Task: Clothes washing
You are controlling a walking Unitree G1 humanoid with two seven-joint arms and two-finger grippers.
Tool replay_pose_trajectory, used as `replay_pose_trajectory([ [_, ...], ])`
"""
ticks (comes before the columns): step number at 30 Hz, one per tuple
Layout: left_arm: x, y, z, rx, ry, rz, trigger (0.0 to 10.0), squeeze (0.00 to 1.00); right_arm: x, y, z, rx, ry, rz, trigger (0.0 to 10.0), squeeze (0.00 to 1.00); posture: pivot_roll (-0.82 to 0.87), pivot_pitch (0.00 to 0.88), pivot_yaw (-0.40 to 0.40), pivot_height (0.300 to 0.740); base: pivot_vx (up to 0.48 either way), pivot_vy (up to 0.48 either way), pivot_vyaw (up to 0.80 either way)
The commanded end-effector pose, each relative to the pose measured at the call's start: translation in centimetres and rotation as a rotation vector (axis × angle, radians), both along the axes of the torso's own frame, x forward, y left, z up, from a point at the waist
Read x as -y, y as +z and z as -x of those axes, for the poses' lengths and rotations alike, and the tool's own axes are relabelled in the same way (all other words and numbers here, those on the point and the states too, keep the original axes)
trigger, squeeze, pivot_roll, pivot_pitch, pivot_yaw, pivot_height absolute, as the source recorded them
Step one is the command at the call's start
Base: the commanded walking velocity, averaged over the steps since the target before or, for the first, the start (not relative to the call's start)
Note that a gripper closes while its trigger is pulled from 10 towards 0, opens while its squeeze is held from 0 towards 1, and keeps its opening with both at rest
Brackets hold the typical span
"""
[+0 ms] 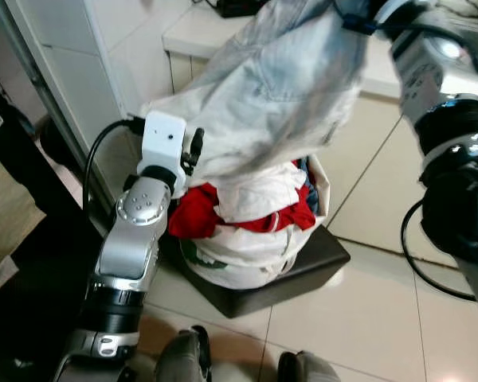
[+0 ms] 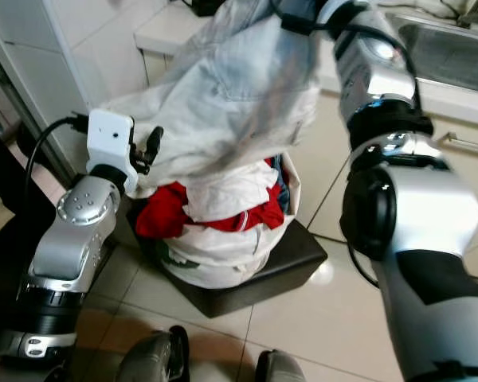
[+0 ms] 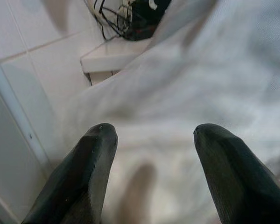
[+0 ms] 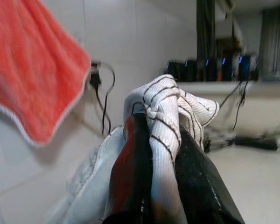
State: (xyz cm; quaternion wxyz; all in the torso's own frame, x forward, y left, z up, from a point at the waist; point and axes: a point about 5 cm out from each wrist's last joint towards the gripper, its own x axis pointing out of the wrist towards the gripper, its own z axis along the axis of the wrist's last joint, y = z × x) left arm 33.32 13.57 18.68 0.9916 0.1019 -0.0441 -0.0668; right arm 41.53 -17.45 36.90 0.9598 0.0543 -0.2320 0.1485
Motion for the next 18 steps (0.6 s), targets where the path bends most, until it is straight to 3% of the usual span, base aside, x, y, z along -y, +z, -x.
replay_pose_trajectory([
  [1, 0.6, 0.3, -0.3, 0.021, -0.002, -0.015, 10.0, 0.00, 1.8, 4.2, 1.5, 0.165, -0.018, -0.036, 0.0, 0.00, -0.10, 0.000, -0.009, 0.727, 0.000, 0.000, 0.00],
  [5, 0.9, 0.3, -0.3, 0.039, -0.004, 0.012, 10.0, 0.00, 3.8, 5.9, 3.1, 0.258, -0.031, 0.002, 0.0, 0.00, -0.12, 0.000, 0.001, 0.727, 0.000, 0.000, 0.00],
  [10, 0.9, 0.5, -0.1, 0.076, -0.001, 0.061, 10.0, 0.00, 5.0, 4.3, 4.5, 0.303, -0.114, 0.123, 0.0, 0.00, -0.13, 0.000, 0.000, 0.727, 0.000, 0.000, 0.00],
  [12, 0.9, 0.5, 0.1, 0.094, 0.004, 0.085, 10.0, 0.00, 5.6, 0.0, 5.1, 0.241, -0.211, 0.159, 0.0, 0.00, -0.13, 0.000, 0.000, 0.727, 0.000, 0.000, 0.00],
  [13, 0.9, 0.5, 0.1, 0.094, 0.004, 0.085, 10.0, 0.00, 5.6, 0.0, 5.1, 0.241, -0.211, 0.159, 0.0, 0.00, -0.13, 0.000, 0.000, 0.727, 0.000, 0.000, 0.00],
  [14, 0.9, 0.5, 0.1, 0.095, 0.005, 0.088, 10.0, 0.00, 5.9, -1.5, 5.1, 0.207, -0.238, 0.150, 0.0, 0.00, -0.13, 0.000, 0.000, 0.727, 0.000, 0.000, 0.00],
  [16, 1.0, 0.3, 0.2, 0.092, 0.002, 0.087, 10.0, 0.00, 5.5, -5.9, 5.0, 0.098, -0.259, 0.123, 0.0, 0.00, -0.14, 0.000, 0.005, 0.727, 0.000, 0.000, 0.26],
  [18, 1.1, 0.2, 0.2, 0.090, -0.008, 0.077, 10.0, 0.00, 4.7, -8.4, 5.3, 0.044, -0.256, 0.113, 0.0, 0.00, -0.14, 0.000, 0.009, 0.727, 0.000, 0.000, 0.64],
])
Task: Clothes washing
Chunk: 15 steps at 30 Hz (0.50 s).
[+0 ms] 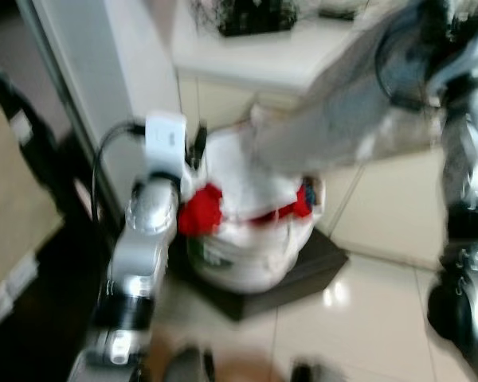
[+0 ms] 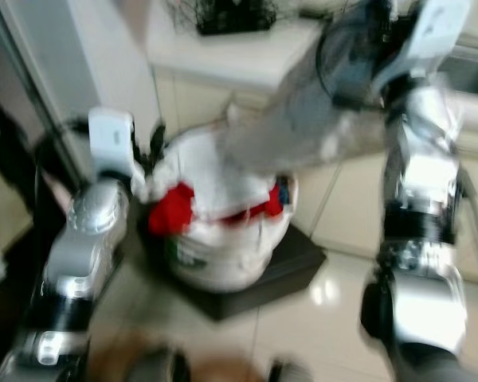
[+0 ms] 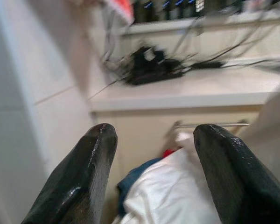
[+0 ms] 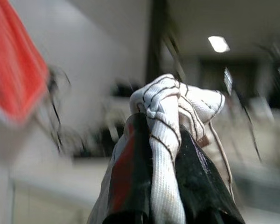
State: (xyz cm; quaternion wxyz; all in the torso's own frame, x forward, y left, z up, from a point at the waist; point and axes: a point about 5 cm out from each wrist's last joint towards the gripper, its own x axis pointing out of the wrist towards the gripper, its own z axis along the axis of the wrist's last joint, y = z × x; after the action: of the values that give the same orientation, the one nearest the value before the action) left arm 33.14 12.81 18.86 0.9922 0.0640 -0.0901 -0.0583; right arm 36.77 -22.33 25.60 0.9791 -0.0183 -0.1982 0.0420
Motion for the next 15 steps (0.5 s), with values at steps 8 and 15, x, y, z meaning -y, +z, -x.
replay_pose_trajectory([
  [8, 1.2, 0.4, 0.4, 0.036, -0.095, -0.067, 10.0, 0.00, -2.4, -3.5, 1.3, -0.073, 0.006, -0.018, 0.0, 0.00, -0.13, 0.000, 0.020, 0.727, 0.000, -0.210, 0.72],
  [15, 1.6, 0.5, 0.8, 0.055, -0.134, -0.123, 10.0, 0.00, -3.3, -4.7, 1.6, -0.103, 0.008, -0.020, 0.0, 0.09, -0.12, 0.000, 0.023, 0.727, 0.000, -0.446, 0.69],
])
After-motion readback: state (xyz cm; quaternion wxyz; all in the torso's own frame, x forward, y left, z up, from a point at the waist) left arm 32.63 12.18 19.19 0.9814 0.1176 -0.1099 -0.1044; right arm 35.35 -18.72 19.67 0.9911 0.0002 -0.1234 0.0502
